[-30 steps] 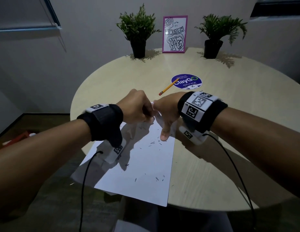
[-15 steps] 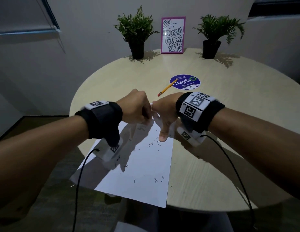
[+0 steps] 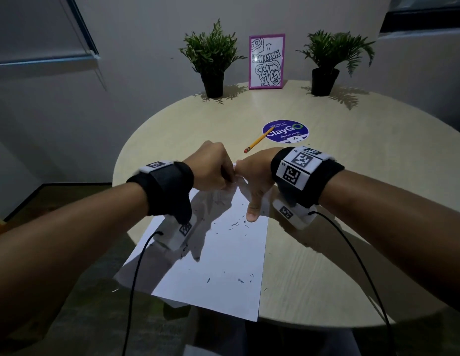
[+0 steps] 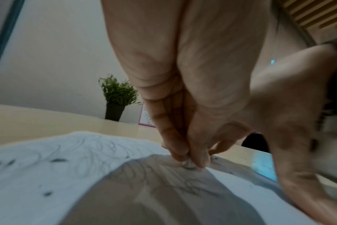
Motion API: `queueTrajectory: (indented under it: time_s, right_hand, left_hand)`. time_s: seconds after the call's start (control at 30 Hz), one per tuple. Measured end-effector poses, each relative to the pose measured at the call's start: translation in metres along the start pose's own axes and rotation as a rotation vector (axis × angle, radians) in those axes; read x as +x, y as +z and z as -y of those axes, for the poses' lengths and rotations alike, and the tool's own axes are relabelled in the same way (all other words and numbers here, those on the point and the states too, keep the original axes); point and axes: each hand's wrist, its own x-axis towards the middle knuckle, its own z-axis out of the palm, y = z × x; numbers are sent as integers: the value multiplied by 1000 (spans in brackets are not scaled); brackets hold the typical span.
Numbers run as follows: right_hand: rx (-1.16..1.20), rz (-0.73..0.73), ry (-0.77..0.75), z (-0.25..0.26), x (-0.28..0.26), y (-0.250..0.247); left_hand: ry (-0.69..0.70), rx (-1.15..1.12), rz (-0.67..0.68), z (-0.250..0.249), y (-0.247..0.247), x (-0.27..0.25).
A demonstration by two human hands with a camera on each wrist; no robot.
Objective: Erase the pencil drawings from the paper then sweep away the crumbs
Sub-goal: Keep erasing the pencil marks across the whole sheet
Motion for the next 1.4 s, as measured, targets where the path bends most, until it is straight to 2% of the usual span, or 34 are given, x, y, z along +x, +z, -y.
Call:
queueTrajectory:
  time_s: [0.13, 0.23, 0.3, 0.47, 0.73, 0.83, 0.9, 1.03, 1.3, 1.4]
  right_hand:
    - [-7, 35, 7, 3, 2, 1]
    - [-18, 28, 16, 3, 4, 3]
    - [-13, 29, 11, 2, 3, 3]
    - [-56, 54, 21, 4, 4, 0]
    - [-38, 59, 8, 3, 3, -1]
    - [-31, 46, 8, 2, 4, 0]
    - [-36, 62, 3, 2, 4, -1]
    - [-73, 55, 2, 4, 3, -1]
    - [-67, 64, -8, 2, 6, -2]
    - [-49, 71, 1, 2, 7, -1]
  left_hand:
    - [71, 50, 35, -6, 5, -14]
    - [125, 34, 125, -13, 5, -25]
    - [113, 27, 158, -12, 2, -25]
    - [-99, -22, -60, 9, -8, -3]
    - [26, 14, -41, -1, 12, -35]
    - [66, 7, 47, -5, 8, -44]
    - [62, 27, 50, -4, 1, -35]
    - [-17, 39, -77, 4, -6, -8]
    - [44, 78, -27, -5, 13, -36]
    - [66, 77, 52, -9, 11, -46]
